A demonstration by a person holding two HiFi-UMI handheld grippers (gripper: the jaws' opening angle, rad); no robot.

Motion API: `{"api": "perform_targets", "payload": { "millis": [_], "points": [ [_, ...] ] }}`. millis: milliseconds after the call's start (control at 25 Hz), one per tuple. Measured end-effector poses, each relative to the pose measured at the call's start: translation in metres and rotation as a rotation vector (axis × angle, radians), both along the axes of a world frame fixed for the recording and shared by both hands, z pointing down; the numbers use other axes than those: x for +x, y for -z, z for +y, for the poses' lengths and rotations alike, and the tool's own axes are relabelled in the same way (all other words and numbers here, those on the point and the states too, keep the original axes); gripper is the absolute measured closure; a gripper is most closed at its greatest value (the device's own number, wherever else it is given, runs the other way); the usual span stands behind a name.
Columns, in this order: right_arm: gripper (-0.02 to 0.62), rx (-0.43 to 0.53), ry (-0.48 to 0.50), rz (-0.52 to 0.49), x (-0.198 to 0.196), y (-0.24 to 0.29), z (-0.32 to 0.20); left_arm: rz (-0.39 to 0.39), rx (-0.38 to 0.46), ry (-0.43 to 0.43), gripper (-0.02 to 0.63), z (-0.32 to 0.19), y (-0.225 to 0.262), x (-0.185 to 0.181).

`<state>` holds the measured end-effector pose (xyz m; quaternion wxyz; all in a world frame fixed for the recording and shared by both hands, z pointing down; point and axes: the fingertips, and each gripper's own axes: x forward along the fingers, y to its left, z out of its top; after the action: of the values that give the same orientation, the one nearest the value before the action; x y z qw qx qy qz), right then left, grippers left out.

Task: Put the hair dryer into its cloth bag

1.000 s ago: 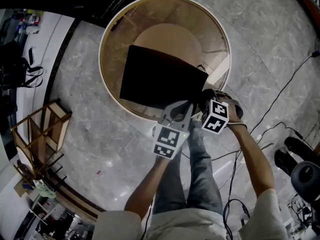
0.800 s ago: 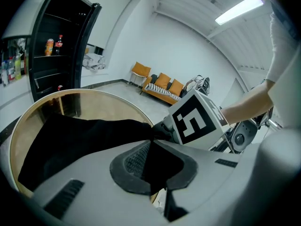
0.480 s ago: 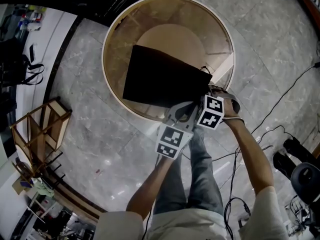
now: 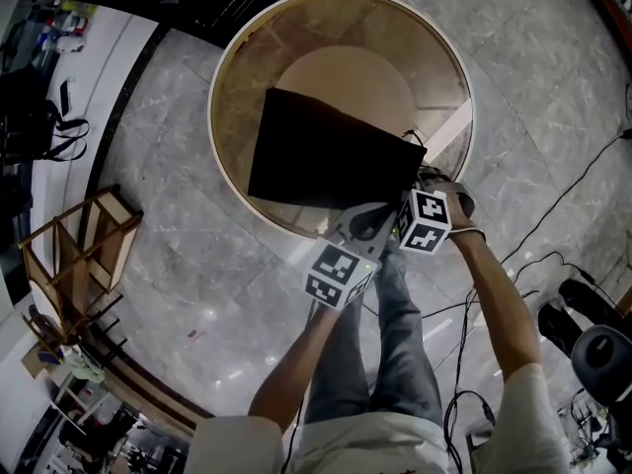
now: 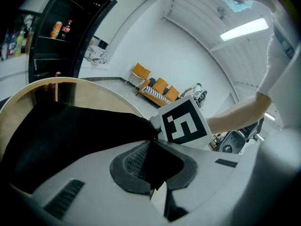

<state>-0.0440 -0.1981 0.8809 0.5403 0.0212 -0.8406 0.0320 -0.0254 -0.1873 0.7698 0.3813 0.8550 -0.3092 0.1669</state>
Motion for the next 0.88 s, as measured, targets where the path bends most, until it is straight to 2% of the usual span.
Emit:
{"api": "perform_targets", "payload": {
  "millis": [240,440,800,880],
  "points": [
    [0.407,0.009,0.033,-0.037,-0.012,-0.002,-0.003,0.046,-0.015,-0.007,0.568,-0.004,-0.005,-0.004],
    [0.403,0.010,0.063,-0.045,-0.021,-0.009,-0.008,0.056,-0.040,-0.006,0.568,-0.014,-0.012,-0.010],
    [0.396,-0.062,0.084,-0.016,-0.023,-0.017,-0.003,0.080,-0.061,0.020,0.568,-0.015,-0.019,-0.017],
    [0.331,-0.119,0.076,-0.031,-0.024,-0.015,0.001,0.078,-0.058,0.011,0.568,-0.014,-0.018,-0.016]
  ]
}}
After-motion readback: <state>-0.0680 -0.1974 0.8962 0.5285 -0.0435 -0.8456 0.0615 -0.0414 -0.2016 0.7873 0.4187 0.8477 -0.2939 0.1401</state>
